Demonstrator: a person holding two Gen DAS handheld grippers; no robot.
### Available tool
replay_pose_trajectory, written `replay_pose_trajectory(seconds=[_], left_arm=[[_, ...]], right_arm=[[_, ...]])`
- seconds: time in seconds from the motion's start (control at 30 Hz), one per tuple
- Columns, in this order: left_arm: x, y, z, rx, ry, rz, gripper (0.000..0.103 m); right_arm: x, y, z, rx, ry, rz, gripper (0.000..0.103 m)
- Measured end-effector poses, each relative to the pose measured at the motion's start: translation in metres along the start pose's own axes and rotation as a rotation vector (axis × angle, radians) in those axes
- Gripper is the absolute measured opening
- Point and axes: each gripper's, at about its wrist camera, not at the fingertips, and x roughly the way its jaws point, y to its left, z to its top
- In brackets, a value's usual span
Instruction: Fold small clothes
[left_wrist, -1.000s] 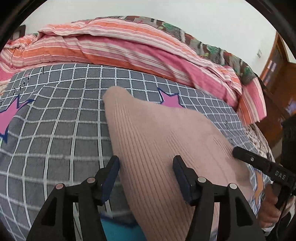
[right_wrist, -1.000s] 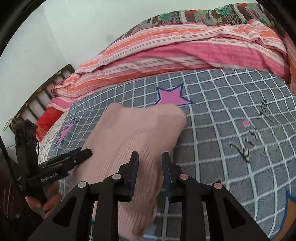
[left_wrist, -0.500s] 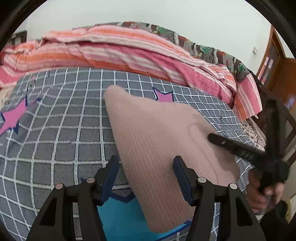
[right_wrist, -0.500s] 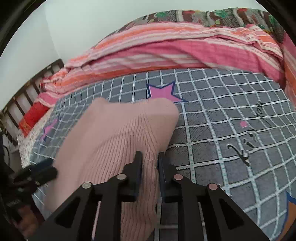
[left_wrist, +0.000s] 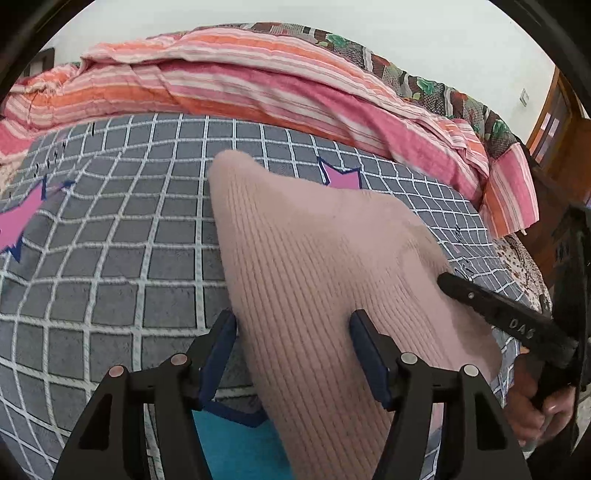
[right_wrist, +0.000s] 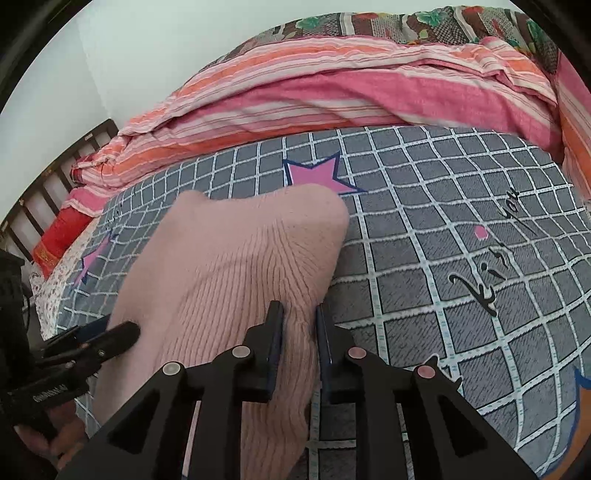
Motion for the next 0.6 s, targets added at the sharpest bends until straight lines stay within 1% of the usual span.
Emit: replay_pose_trajectory(seconds=[0.1, 0.13, 0.17, 0.27, 0.4, 0.47, 0.6], left_arm=[[0.0, -0.002, 0.008, 0.023, -0.021, 0.033, 0.063], [0.002, -0.002, 0.01, 0.022, -0.023, 0.039, 0.063], [0.003, -0.001, 0.013, 0.015, -0.021, 0.043, 0.063], [0.008, 0.002, 0.017, -0.003, -0.015, 0.036, 0.063], [0.015, 0.001, 0.017, 0.013, -0.014, 0.04, 0.064], [0.017, 0.002, 0.018, 0.012, -0.015, 0.034, 0.065], [0.017, 0.005, 0.023, -0.002, -0.02, 0.026, 0.064]], right_arm=[[-0.002, 0.003, 0.011, 0.004, -0.017, 0.001, 0.017], [0.001, 0.002, 0.013, 0.007, -0.016, 0.0, 0.019], [0.004, 0.001, 0.016, 0.018, -0.012, 0.002, 0.021], [0.015, -0.005, 0.019, 0.054, -0.002, 0.013, 0.021], [0.022, -0.002, 0.017, 0.003, -0.01, -0.02, 0.017], [0.027, -0.005, 0.017, 0.001, -0.005, -0.041, 0.015], [0.028, -0.01, 0.024, 0.02, 0.014, -0.011, 0.015]])
